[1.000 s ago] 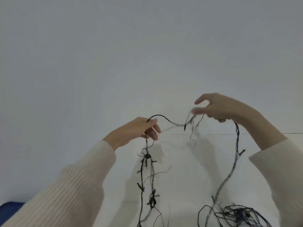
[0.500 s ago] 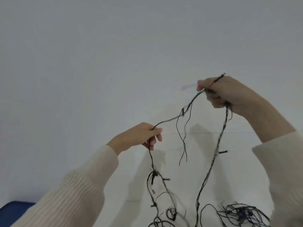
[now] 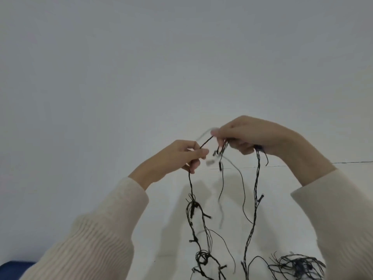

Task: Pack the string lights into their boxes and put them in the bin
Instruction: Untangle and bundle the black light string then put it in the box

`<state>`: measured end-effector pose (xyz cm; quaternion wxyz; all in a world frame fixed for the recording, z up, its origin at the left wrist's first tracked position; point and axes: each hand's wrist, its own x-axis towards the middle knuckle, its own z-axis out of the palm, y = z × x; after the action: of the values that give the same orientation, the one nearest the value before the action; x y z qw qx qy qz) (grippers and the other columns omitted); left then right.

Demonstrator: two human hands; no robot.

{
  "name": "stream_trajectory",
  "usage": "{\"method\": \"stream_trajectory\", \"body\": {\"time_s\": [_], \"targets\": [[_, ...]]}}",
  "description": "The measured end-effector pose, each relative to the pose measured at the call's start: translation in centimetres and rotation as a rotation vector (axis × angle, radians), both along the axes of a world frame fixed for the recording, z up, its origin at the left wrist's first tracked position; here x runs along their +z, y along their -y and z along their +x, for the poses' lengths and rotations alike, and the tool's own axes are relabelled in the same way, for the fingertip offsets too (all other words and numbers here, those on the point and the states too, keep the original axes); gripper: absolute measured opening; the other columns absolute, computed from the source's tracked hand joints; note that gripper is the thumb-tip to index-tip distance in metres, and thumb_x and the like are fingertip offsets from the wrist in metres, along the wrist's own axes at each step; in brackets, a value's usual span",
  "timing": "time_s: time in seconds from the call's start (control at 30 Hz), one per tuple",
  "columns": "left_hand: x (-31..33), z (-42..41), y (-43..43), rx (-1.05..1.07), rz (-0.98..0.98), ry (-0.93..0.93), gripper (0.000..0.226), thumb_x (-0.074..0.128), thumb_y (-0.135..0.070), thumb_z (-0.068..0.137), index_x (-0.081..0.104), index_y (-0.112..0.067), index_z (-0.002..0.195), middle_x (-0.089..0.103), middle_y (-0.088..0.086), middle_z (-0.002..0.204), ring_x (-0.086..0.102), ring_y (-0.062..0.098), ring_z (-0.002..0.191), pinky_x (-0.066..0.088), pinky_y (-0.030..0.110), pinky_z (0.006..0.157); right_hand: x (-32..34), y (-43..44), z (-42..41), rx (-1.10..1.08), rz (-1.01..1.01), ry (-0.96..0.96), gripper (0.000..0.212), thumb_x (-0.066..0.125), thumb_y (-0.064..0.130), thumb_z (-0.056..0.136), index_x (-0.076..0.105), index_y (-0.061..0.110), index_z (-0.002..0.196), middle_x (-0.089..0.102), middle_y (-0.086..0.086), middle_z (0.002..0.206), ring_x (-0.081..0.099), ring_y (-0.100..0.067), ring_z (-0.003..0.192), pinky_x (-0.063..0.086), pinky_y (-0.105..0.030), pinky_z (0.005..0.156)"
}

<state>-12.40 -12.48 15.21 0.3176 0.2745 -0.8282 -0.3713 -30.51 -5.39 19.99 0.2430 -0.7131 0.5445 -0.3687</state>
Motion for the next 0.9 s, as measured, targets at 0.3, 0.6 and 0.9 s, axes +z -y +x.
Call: {"method": "stream_trajectory", "body": {"time_s": [0.3,0.6,0.9], "targets": [[-3.5,1.5,0.7,-0.139,0.211,0.1,0.015,0.052,-0.024,0.094,0.06,-0.013,0.1,0.064,0.005,0.079,0.062,0.017,0.076,0.052,0.032,0.08,0.2,1.0,-1.7,-0.147,-0.38,0.833,0.033,0.053,0.029,0.095,0.055,0.012,0.066,0.023,0.006,0.045,0.019,-0.01,0.037,0.017,-0.019,0.037],[-4.7,4.6,2.5,0.037,0.111,0.251,0.018,0.051,-0.021,0.095,0.066,-0.013,0.09,0.071,0.0,0.083,0.065,0.012,0.078,0.048,0.031,0.085,-0.9,1.5,-3.5,-0.364,-0.558,1.032,0.036,0.048,0.032,0.096,0.053,0.014,0.066,0.025,0.01,0.038,0.019,-0.009,0.035,0.019,-0.018,0.036],[-1.4,4.3,2.0,0.235,-0.035,-0.159,0.022,0.046,-0.016,0.097,0.063,-0.005,0.087,0.06,0.006,0.064,0.057,0.013,0.054,0.05,0.019,0.062,-1.0,0.1,-2.7,-0.436,-0.208,-0.238,0.032,0.057,0.03,0.091,0.069,0.013,0.067,0.039,0.0,0.053,0.033,-0.016,0.049,0.025,-0.023,0.045]]}}
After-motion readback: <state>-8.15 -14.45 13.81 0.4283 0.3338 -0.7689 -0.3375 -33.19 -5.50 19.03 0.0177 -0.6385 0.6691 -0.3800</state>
